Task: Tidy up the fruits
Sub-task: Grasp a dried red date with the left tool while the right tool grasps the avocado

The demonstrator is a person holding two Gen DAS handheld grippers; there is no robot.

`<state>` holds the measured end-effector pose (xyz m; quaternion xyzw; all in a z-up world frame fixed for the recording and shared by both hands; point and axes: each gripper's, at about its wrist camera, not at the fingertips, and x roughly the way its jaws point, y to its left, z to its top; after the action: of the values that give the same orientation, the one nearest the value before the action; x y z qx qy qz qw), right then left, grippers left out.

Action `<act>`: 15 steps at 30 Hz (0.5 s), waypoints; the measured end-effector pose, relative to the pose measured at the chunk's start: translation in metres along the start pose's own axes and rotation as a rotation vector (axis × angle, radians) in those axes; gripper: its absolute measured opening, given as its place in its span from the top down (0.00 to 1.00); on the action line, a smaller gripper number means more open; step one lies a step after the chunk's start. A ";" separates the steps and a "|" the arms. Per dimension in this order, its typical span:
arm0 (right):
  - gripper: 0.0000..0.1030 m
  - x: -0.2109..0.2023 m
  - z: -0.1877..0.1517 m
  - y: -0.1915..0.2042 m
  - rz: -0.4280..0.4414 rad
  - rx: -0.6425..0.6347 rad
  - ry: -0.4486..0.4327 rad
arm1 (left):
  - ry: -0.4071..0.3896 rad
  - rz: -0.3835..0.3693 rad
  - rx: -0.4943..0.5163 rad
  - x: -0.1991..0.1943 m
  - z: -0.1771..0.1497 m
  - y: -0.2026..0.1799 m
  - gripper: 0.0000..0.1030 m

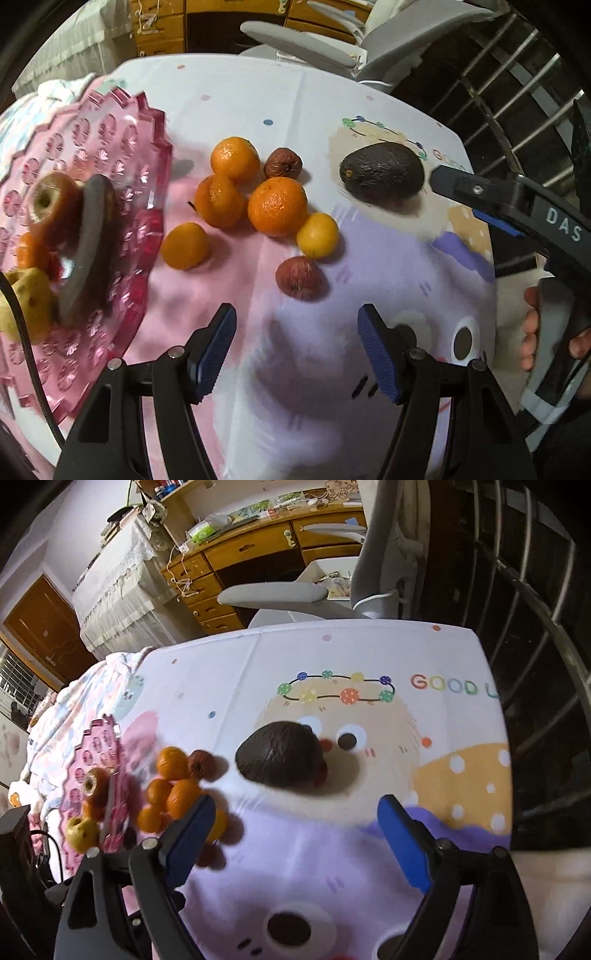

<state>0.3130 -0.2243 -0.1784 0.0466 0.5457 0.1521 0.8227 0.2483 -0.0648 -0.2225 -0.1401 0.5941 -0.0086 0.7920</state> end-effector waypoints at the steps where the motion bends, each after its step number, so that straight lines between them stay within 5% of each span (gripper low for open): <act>1: 0.10 0.007 0.003 0.001 -0.003 -0.010 0.001 | 0.000 0.005 -0.005 0.003 0.002 0.000 0.35; 15: 0.04 0.069 0.021 0.016 -0.031 -0.087 0.029 | -0.026 0.031 0.022 0.029 0.018 -0.011 0.39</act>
<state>0.3532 -0.1861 -0.2268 0.0002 0.5509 0.1634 0.8184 0.2750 -0.0773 -0.2424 -0.1220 0.5856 -0.0009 0.8014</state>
